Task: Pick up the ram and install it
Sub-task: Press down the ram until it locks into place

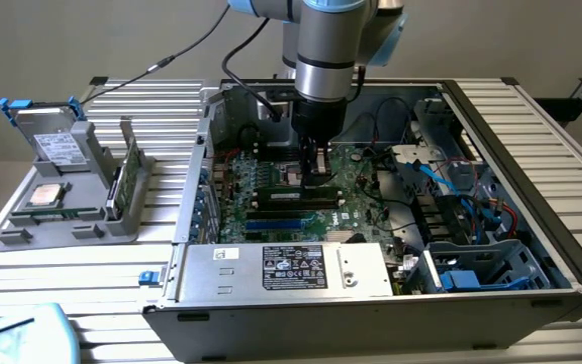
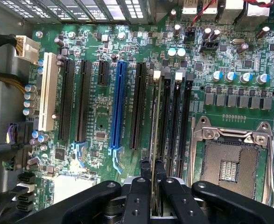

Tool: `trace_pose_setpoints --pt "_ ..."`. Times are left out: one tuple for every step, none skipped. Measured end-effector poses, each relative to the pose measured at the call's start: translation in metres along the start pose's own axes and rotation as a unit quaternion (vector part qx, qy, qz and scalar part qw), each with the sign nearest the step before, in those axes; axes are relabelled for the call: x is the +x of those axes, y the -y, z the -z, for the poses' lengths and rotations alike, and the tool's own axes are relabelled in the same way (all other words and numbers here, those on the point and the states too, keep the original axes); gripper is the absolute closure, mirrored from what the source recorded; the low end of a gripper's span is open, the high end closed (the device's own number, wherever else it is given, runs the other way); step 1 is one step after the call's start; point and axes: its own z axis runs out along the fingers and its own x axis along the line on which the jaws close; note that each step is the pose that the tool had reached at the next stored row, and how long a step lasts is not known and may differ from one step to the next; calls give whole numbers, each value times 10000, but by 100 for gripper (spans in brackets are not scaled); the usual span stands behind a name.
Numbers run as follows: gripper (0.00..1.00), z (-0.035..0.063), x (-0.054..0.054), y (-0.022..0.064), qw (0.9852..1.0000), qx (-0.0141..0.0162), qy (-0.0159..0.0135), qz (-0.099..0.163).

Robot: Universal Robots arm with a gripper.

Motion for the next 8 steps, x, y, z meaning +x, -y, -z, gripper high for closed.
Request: trace_pose_setpoints --pt "86 -2 -1 0 10000 1 1 0" --pt "86 -7 -2 1 10000 2 3 0" --pt "86 -8 -2 1 10000 1 2 0" --pt "86 -8 -2 1 10000 1 2 0" --pt "86 -8 -2 1 10000 1 1 0" --pt "86 -8 -2 1 10000 1 1 0" --pt "86 -11 -2 1 10000 1 3 0" --pt "86 -13 -3 1 10000 2 3 0"
